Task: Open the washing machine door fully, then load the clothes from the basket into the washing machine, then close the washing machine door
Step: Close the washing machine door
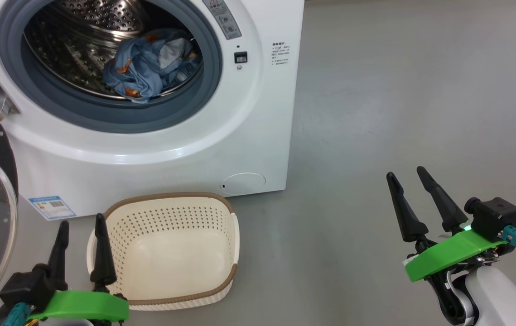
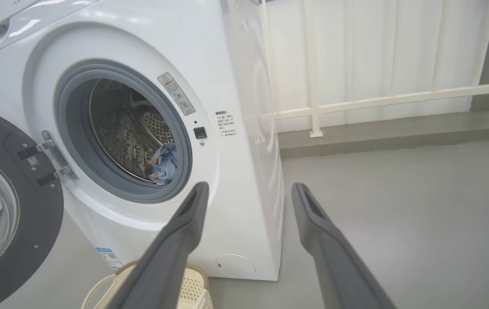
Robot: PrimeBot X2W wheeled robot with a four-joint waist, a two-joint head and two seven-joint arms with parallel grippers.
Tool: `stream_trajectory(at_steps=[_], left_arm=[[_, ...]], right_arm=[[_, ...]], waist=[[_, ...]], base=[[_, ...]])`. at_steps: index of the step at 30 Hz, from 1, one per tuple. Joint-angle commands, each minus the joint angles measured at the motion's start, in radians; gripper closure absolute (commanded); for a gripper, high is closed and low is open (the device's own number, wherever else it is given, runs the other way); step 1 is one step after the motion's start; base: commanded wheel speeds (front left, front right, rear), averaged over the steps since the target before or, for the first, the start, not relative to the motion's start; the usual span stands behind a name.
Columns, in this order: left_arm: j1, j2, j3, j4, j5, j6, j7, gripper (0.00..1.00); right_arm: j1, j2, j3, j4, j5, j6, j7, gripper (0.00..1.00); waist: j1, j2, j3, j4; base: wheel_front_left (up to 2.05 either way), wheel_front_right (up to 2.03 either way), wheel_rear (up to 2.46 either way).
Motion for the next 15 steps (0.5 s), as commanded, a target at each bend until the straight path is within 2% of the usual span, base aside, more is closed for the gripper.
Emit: stream_trajectory(at_steps=[1, 15], left_arm=[[-0.006, 0.017, 0.032, -0.029, 0.008, 0.005, -0.013, 0.00], [-0.003, 0.013, 0.033, -0.027, 0.011, 0.005, -0.013, 0.00]], right_arm=[[-0.005, -0.012, 0.017, -0.019, -0.004, 0.004, -0.008, 0.00], [-0.001, -0.011, 0.016, -0.020, -0.009, 0.004, -0.008, 0.00]], waist=[[0.0000, -0.0001, 0.000, 0.000], [0.0000, -0.0001, -0.007, 0.008]], base=[[0.00, 0.00, 0.00], [0.00, 0.00, 0.00]])
